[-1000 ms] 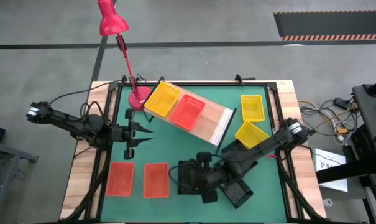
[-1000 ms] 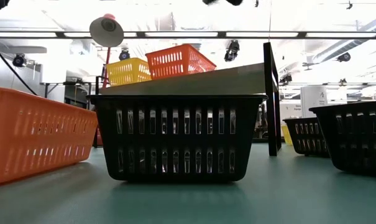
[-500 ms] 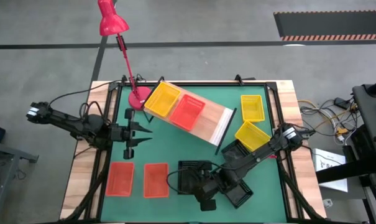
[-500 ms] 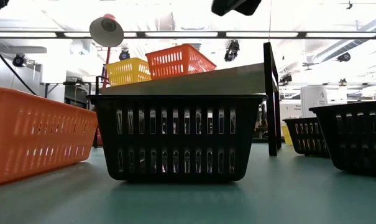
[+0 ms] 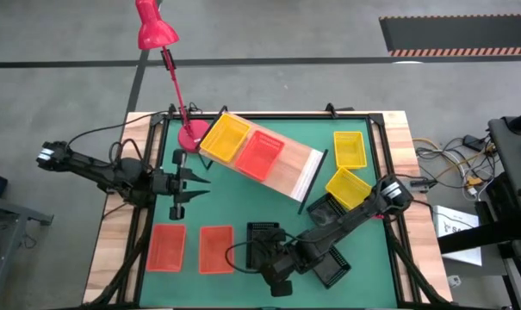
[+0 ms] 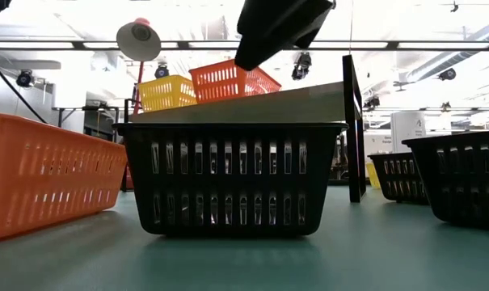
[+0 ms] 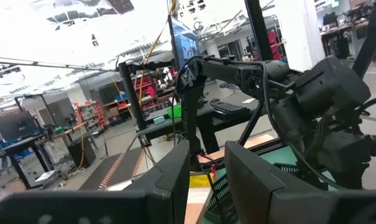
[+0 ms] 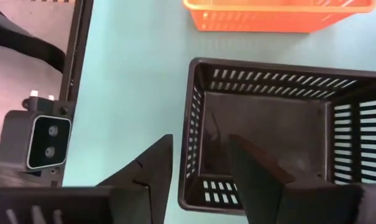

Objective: Stack baskets on shelf by color
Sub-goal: Put the bottom left black bin on the shelf

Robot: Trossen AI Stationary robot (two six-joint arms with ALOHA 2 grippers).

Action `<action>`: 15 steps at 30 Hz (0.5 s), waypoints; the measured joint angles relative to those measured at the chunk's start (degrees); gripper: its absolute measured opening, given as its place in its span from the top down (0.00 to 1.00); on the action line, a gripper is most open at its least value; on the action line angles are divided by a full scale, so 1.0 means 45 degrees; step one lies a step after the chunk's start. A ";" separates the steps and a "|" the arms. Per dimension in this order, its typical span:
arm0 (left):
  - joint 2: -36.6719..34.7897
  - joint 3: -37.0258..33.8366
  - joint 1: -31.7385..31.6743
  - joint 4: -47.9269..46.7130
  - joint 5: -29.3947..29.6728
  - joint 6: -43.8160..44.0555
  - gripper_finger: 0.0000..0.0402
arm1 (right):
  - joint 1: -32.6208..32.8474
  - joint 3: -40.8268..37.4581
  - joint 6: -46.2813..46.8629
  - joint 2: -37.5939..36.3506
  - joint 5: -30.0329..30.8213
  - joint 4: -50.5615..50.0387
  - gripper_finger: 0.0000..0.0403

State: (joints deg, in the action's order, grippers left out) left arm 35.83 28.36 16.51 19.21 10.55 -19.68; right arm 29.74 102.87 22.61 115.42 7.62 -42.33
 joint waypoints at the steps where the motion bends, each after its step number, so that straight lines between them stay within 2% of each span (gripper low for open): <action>1: 0.0000 0.0000 0.0000 -0.0020 0.0000 0.0018 0.79 | 0.0000 0.0000 -0.0005 0.0000 -0.0004 -0.0002 0.63; 10: 0.0005 -0.0092 0.0000 -0.0032 0.0005 0.0335 0.79 | 0.0005 -0.0330 -0.0015 0.0043 0.0083 0.0748 0.66; 15: 0.0021 -0.0097 0.0000 -0.0020 0.0005 0.0647 0.79 | 0.0030 -0.0359 -0.0030 0.0635 0.0095 0.0947 0.65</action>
State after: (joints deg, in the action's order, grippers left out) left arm 35.93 27.92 16.51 19.11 10.57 -16.77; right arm 29.87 101.25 22.48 118.27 8.04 -38.07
